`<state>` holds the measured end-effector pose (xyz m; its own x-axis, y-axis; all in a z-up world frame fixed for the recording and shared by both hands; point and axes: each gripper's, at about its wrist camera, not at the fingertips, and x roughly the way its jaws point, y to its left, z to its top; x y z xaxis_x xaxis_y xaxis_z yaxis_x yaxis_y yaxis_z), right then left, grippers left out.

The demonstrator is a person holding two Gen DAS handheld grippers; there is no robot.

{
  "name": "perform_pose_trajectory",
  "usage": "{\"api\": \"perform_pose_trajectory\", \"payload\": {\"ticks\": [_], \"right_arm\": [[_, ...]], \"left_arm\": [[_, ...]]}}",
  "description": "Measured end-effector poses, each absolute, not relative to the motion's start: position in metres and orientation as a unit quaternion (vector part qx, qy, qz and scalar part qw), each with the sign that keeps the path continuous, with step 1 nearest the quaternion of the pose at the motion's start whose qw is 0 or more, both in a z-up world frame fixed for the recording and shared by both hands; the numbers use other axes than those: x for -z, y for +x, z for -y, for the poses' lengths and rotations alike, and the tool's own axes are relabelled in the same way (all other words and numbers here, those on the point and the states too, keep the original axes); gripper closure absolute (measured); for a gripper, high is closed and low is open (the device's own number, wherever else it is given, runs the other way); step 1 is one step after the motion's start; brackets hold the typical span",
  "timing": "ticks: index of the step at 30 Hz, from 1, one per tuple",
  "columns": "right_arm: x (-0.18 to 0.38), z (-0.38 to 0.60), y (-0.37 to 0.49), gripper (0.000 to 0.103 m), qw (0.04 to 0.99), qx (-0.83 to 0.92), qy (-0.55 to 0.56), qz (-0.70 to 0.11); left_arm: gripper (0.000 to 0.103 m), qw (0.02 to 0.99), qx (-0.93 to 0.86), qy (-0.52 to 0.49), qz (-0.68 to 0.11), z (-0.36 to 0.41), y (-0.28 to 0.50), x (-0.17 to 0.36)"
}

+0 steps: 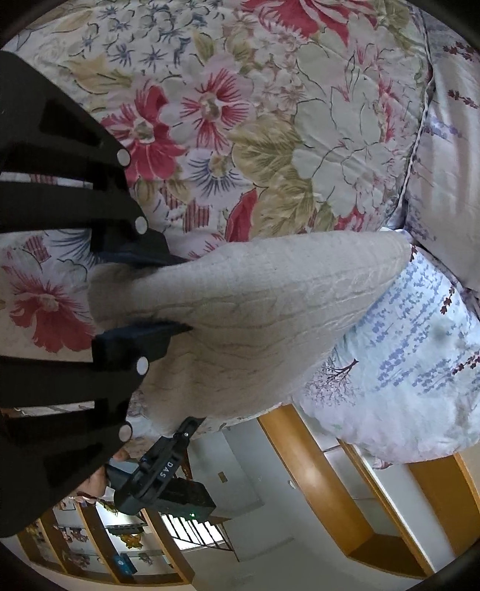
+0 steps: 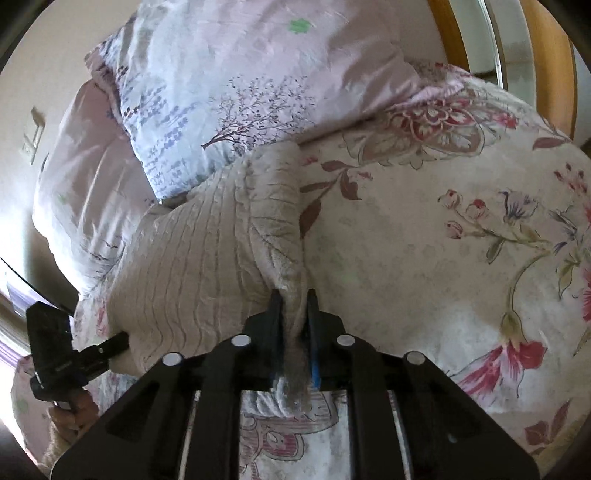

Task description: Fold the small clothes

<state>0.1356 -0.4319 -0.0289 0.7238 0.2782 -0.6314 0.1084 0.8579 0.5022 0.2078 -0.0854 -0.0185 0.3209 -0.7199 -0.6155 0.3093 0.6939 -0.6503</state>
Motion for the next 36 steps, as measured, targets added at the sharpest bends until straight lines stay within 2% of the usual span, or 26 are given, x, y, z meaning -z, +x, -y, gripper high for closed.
{"api": "perform_pose_trajectory", "payload": {"ticks": [1,2,3,4,5,6,10,13,14,15,16,20,25,31,32,33,34,35,36], "right_arm": [[0.027,0.433,0.135,0.084,0.889,-0.048,0.265,-0.371],[0.020,0.436,0.135,0.076,0.888,-0.050,0.270,-0.369],[0.014,0.436,0.133,0.066,0.889,-0.051,0.275,-0.364],[0.008,0.439,0.134,0.060,0.890,-0.051,0.281,-0.355],[-0.001,0.444,0.137,0.050,0.892,-0.049,0.293,-0.340],[-0.006,0.448,0.142,0.046,0.891,-0.049,0.303,-0.333],[-0.009,0.456,0.183,0.047,0.879,-0.043,0.327,-0.343],[0.002,0.455,0.209,0.054,0.868,-0.043,0.336,-0.364],[0.005,0.453,0.217,0.067,0.866,-0.045,0.332,-0.371],[0.007,0.451,0.220,0.088,0.866,-0.048,0.329,-0.373],[0.008,0.449,0.221,0.092,0.869,-0.049,0.326,-0.369],[0.001,0.452,0.209,0.095,0.886,-0.034,0.317,-0.335],[0.023,0.451,0.220,0.095,0.874,0.006,0.305,-0.379],[0.024,0.457,0.223,0.092,0.867,-0.006,0.313,-0.388],[0.022,0.459,0.220,0.085,0.867,-0.013,0.318,-0.383],[0.017,0.463,0.213,0.068,0.866,-0.019,0.328,-0.376],[0.014,0.466,0.208,0.056,0.866,-0.022,0.335,-0.370],[0.013,0.469,0.204,0.032,0.866,-0.027,0.340,-0.365],[0.011,0.472,0.199,0.024,0.865,-0.038,0.348,-0.359]], "left_arm": [[0.069,0.784,0.328,-0.210,-0.483,0.085,0.207,0.017],[0.063,0.785,0.327,-0.208,-0.484,0.085,0.207,0.015],[0.058,0.787,0.325,-0.205,-0.483,0.086,0.208,0.012],[0.049,0.789,0.323,-0.205,-0.481,0.086,0.209,0.010],[0.041,0.792,0.320,-0.208,-0.477,0.086,0.212,0.007],[0.038,0.794,0.314,-0.210,-0.476,0.086,0.217,0.005],[0.037,0.789,0.298,-0.227,-0.486,0.085,0.235,0.006],[0.037,0.784,0.299,-0.233,-0.491,0.087,0.244,0.007],[0.037,0.785,0.299,-0.231,-0.491,0.089,0.246,0.005],[0.037,0.786,0.300,-0.229,-0.490,0.090,0.248,0.004],[0.037,0.786,0.301,-0.227,-0.489,0.091,0.249,0.003],[0.037,0.791,0.305,-0.215,-0.485,0.095,0.252,-0.001],[0.034,0.788,0.310,-0.216,-0.487,0.099,0.257,0.000],[0.033,0.782,0.317,-0.227,-0.486,0.096,0.258,-0.001],[0.033,0.780,0.320,-0.233,-0.484,0.094,0.259,-0.002],[0.033,0.778,0.324,-0.240,-0.482,0.094,0.260,-0.002],[0.033,0.775,0.327,-0.248,-0.481,0.091,0.261,-0.002],[0.033,0.771,0.327,-0.258,-0.483,0.089,0.262,-0.001],[0.033,0.767,0.327,-0.265,-0.484,0.087,0.264,0.000]]}}
